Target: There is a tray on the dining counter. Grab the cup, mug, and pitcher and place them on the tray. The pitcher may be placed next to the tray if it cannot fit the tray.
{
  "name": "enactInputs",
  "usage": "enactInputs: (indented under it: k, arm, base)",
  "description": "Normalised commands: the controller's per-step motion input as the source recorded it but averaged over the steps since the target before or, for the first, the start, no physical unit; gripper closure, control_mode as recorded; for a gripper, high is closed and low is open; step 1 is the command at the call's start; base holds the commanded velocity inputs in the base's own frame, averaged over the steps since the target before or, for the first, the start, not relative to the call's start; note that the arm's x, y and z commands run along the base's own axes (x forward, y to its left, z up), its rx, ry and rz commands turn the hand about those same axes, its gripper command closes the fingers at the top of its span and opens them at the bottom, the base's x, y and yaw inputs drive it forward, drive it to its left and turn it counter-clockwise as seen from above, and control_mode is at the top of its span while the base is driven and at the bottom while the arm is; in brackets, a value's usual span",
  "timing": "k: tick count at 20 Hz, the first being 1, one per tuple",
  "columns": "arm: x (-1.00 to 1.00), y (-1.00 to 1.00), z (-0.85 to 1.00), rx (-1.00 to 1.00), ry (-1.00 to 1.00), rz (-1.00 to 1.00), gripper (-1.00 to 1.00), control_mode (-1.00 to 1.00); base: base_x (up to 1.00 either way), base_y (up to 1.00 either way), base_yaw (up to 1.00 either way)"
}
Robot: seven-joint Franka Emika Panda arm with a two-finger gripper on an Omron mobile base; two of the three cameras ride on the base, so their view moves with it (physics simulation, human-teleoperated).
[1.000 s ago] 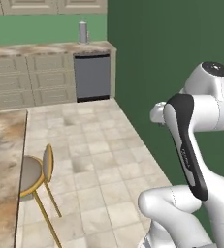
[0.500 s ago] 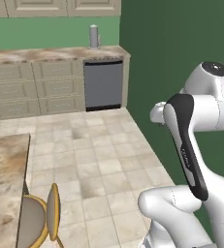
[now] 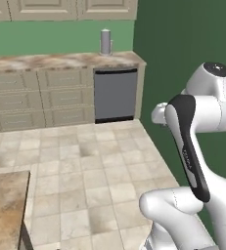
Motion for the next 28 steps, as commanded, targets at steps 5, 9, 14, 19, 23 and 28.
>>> enactInputs:
  k: [5, 9, 14, 19, 23, 28]
  arm:
    - [0.0, 0.0, 0.0, 0.0, 0.0, 0.0, -1.0, 1.0]
    - [0.0, 0.0, 0.0, 0.0, 0.0, 0.0, -1.0, 1.0]
    - [0.0, 0.0, 0.0, 0.0, 0.0, 0.0, -1.0, 1.0]
    - [0.0, 0.0, 0.0, 0.0, 0.0, 0.0, -1.0, 1.0]
    - [0.0, 0.0, 0.0, 0.0, 0.0, 0.0, -1.0, 1.0]
    - [0.0, 0.0, 0.0, 0.0, 0.0, 0.0, -1.0, 1.0]
  base:
    - [0.98, 0.08, 0.11]
    - [0.9, 0.19, 0.16]
    - [0.48, 0.1, 0.29]
    - [0.08, 0.0, 0.44]
    - [0.15, 0.08, 0.52]
    - [0.44, 0.05, 0.52]
